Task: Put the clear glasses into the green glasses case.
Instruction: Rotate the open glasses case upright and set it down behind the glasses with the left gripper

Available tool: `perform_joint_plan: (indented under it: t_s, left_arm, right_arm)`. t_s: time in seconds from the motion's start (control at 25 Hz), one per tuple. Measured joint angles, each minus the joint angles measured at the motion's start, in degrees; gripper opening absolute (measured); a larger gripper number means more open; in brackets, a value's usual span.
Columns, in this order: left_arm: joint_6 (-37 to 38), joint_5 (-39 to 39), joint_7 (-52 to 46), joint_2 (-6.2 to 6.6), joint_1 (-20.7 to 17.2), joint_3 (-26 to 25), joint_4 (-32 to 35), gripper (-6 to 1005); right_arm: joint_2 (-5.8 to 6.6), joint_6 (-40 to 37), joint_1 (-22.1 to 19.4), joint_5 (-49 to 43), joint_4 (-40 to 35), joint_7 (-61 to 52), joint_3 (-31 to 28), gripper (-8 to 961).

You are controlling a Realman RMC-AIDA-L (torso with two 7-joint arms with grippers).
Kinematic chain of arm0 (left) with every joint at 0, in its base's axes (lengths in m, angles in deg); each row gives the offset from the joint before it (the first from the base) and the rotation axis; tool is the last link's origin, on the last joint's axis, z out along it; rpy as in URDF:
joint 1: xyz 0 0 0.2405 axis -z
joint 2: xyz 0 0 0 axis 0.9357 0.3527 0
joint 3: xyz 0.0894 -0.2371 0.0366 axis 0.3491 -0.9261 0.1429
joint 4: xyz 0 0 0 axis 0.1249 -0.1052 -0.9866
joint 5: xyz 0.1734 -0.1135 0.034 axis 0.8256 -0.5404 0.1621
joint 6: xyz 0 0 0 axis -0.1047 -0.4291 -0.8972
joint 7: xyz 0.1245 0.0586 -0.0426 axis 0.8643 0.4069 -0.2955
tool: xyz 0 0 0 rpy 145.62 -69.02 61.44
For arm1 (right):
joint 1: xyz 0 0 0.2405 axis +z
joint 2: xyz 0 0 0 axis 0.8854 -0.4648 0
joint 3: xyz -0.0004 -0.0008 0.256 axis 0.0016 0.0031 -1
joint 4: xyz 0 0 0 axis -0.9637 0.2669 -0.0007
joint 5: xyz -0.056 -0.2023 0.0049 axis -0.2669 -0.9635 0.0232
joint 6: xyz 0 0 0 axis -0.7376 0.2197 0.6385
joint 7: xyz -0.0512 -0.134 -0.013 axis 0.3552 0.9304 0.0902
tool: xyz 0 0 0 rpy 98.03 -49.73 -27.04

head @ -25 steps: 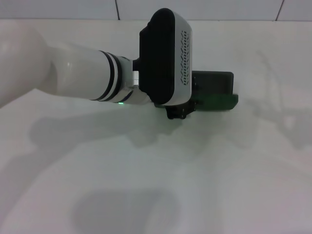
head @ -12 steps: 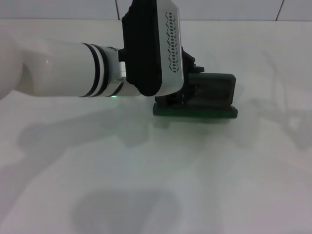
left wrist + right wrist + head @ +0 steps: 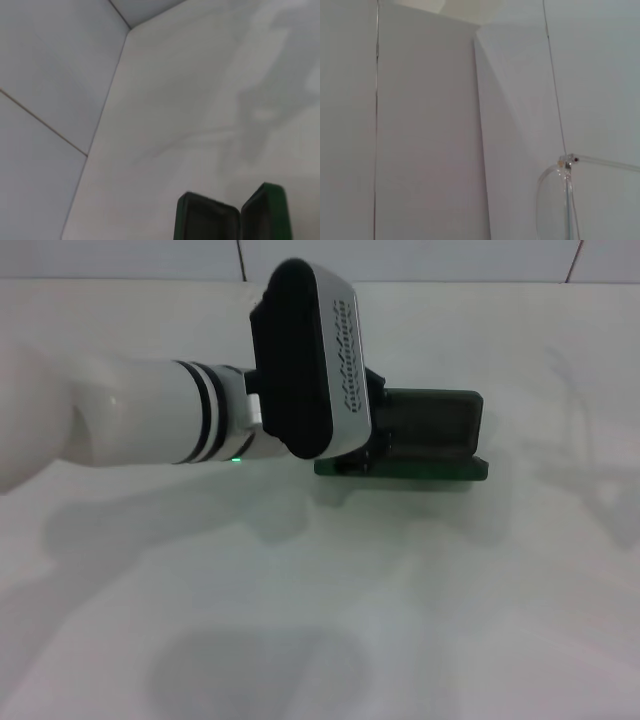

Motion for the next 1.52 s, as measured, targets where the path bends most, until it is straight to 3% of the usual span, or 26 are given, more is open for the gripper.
perform_joint_plan:
  t_s: [0.32, 0.76, 1.2, 1.52]
  left_arm:
    - [-5.3, -1.9, 2.4, -0.08, 0.4, 2.4, -5.4, 241]
    - [-5.2, -4.3, 3.3, -0.08, -0.1, 3.1, -7.1, 240]
    - [-2.0, -8.4, 6.6, 0.06, -2.5, 3.2, -6.0, 239]
    - [-7.3, -9.4, 7.5, -0.02, -4.0, 2.4, -3.4, 235]
  right_arm:
    - [0.25, 0.2, 0.0, -0.1, 0.9, 0.3, 0.0, 71]
    - [1.02, 0.5, 0.8, -0.7, 3.9, 1.2, 0.0, 72]
    - [0.88, 0.1, 0.8, -0.9, 4.4, 1.4, 0.1, 72]
    - [0.73, 0.0, 0.6, -0.9, 4.9, 1.4, 0.4, 71]
